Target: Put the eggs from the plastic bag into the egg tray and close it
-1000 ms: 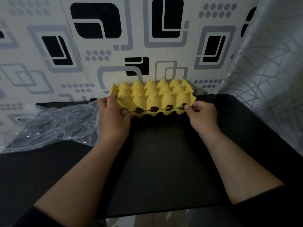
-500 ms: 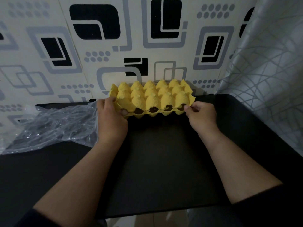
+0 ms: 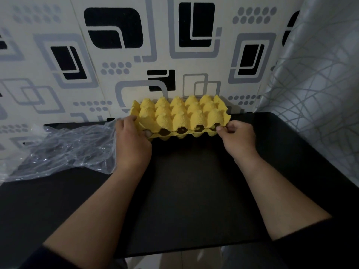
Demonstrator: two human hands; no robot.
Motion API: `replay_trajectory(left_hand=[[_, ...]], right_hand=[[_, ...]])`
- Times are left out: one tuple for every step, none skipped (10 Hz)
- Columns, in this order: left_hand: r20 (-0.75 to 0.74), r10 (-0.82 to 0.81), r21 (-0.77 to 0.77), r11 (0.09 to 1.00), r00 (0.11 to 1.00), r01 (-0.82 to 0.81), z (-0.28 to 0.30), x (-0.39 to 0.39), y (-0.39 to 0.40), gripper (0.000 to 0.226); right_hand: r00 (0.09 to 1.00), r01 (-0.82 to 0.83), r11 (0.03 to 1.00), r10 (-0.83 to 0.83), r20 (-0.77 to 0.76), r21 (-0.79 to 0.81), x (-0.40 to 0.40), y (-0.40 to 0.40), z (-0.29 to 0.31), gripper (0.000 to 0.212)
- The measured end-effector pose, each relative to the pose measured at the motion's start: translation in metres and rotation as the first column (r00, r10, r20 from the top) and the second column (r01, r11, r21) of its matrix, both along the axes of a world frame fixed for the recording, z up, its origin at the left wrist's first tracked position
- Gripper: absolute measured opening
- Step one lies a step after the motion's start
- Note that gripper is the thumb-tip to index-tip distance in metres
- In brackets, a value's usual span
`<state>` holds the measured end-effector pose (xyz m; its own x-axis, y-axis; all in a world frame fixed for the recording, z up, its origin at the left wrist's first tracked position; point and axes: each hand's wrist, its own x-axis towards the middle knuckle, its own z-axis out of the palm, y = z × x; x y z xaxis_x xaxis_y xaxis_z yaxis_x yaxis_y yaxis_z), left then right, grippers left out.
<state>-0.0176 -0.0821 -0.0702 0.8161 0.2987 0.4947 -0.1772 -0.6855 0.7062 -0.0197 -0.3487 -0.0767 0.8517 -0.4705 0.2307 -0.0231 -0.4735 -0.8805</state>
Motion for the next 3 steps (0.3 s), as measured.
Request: replay_trajectory(left_hand=[[0.016,-0.006,0.007,1.000,1.000,0.006,0.0038,-0.0059,-0.0019,0.057],[0.065,0.013,0.096,0.995,0.998,-0.020,0.0072,-0.0104,-0.0031,0.057],[0.123,0.000,0.156,0.988,0.992,-0.019,0.0128,-0.0139,-0.0062,0.056]], right_hand=[[1.000,0.025,1.000,-0.025,-0.002,0.011,-0.0015,0.0025,0.0008,0.018],[0.997,0.078,0.997,-0.078,-0.017,-0.027,-0.0014,0.0026,0.0010,0.053],[0.992,0.108,0.994,-0.106,0.074,-0.023,-0.0055,0.0064,0.0049,0.055]])
